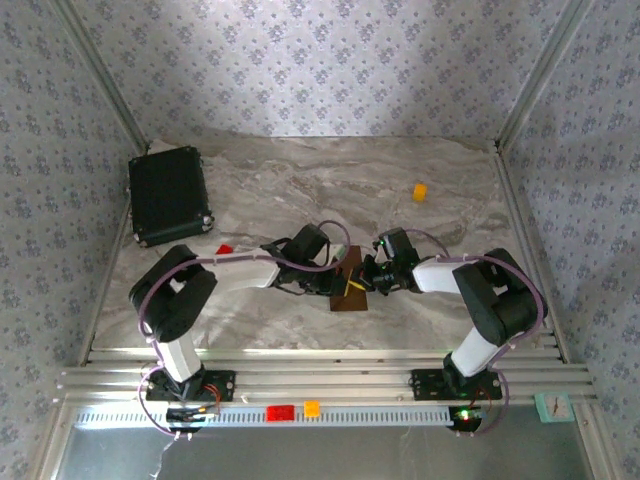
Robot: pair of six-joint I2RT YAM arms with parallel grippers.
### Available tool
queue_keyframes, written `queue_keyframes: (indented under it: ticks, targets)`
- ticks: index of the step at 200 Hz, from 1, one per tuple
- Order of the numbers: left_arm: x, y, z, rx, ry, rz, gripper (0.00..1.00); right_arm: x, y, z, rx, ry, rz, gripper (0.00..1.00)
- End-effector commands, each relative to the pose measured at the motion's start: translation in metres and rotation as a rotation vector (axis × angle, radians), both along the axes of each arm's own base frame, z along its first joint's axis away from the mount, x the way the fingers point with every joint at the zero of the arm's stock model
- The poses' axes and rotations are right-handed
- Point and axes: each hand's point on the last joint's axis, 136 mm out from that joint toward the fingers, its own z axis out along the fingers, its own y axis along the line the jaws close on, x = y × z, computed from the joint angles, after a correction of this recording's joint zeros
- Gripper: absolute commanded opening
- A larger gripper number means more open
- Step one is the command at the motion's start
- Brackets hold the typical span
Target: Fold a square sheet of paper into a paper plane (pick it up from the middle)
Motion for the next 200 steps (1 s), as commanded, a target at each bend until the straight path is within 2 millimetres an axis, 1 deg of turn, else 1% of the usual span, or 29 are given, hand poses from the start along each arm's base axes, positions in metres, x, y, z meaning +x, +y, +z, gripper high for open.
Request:
queue_keyframes:
  ticks: [1, 31, 72, 135, 155, 174, 200]
  targets:
    - [0.000, -0.009, 0.003, -0.034, 0.044, -0.021, 0.04, -0.036, -0.030, -0.045, -0.165, 0.163, -0.040, 0.00]
    - [-0.002, -0.008, -0.009, -0.016, 0.071, -0.027, 0.04, -0.036, -0.030, -0.045, -0.166, 0.162, -0.039, 0.00]
    - [-0.004, 0.004, -0.029, 0.028, 0.094, -0.007, 0.03, -0.038, -0.031, -0.045, -0.167, 0.165, -0.036, 0.00]
    - [-0.013, 0.016, -0.040, 0.064, 0.105, -0.006, 0.03, -0.038, -0.032, -0.046, -0.168, 0.167, -0.037, 0.00]
    - [-0.014, 0.022, -0.042, 0.081, 0.095, -0.001, 0.03, -0.039, -0.033, -0.046, -0.166, 0.170, -0.036, 0.00]
    - [-0.015, 0.024, -0.038, 0.079, 0.087, 0.001, 0.04, -0.040, -0.033, -0.046, -0.165, 0.172, -0.037, 0.00]
    - [-0.012, 0.021, -0.022, 0.048, 0.059, 0.000, 0.04, -0.040, -0.035, -0.046, -0.166, 0.171, -0.038, 0.00]
